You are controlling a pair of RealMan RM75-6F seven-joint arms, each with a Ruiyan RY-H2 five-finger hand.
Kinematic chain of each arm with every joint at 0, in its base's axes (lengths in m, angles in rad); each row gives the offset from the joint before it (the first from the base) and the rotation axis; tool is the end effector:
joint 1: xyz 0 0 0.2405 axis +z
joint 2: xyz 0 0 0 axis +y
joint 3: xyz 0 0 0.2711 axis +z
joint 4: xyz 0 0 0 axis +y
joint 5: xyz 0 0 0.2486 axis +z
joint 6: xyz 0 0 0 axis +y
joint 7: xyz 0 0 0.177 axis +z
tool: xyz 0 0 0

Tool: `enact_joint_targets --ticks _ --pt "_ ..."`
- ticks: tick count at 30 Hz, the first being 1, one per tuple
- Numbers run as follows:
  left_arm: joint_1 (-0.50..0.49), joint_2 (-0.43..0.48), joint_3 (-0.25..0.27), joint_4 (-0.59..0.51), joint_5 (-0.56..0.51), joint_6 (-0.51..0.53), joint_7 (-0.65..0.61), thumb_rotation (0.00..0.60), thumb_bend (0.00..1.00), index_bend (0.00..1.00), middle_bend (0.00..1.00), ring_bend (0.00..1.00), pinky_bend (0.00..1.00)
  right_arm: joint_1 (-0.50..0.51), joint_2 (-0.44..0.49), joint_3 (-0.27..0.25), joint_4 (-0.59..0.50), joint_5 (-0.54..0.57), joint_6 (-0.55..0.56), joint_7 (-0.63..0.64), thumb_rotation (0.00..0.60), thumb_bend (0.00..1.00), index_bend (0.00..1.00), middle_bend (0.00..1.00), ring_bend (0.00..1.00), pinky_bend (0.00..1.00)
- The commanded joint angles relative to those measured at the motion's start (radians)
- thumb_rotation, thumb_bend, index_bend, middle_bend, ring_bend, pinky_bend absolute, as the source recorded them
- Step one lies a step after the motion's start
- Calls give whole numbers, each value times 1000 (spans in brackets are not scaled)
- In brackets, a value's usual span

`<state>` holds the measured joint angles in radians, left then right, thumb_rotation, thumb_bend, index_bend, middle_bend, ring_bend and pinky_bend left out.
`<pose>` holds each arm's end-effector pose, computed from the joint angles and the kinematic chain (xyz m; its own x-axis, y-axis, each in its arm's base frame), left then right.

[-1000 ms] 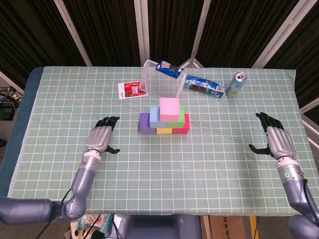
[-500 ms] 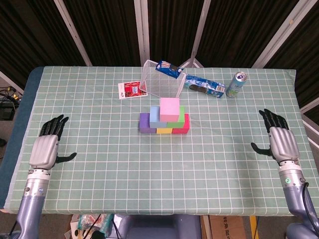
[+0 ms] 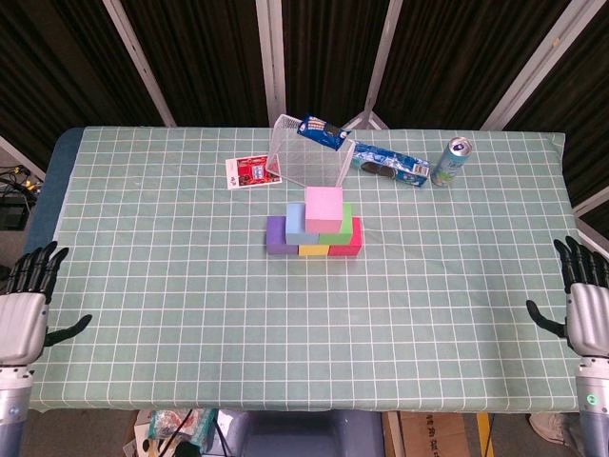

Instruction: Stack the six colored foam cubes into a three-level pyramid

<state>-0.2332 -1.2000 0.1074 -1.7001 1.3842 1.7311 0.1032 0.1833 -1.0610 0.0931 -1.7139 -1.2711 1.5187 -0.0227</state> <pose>-0.2998 0.2221 0.1166 0.3482 -0.1135 0.9305 0.9359 -0.0145 -0.3519 -0.3283 -0.2567 0.1655 0.3517 0.1016 0.9306 -0.9334 0.1139 0.3403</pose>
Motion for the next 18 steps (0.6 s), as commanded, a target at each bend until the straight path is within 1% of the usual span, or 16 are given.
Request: enact_joint_targets --ticks 1,4,8,14,18 --pt "39 15 9 58 31 16 -68 600 68 0 0 0 17 -41 -16 -21 64 -63 48 38 600 288 0 0 0 0" --pt "50 14 -7 80 23 0 -95 600 67 0 0 0 17 -52 -24 -21 83 -62 41 71 600 288 0 0 0 0" --pt "57 33 -9 64 16 -53 -103 600 67 0 0 0 17 -53 -28 -16 103 -58 9 97 600 288 0 0 0 0" --pt "73 49 -21 42 31 -76 -99 600 67 0 0 0 17 -59 -27 -22 112 -83 -9 103 600 288 0 0 0 0" --pt "83 53 -37 37 29 -87 -97 600 60 0 0 0 16 -69 -24 -11 111 -89 2 122 600 288 0 0 0 0"
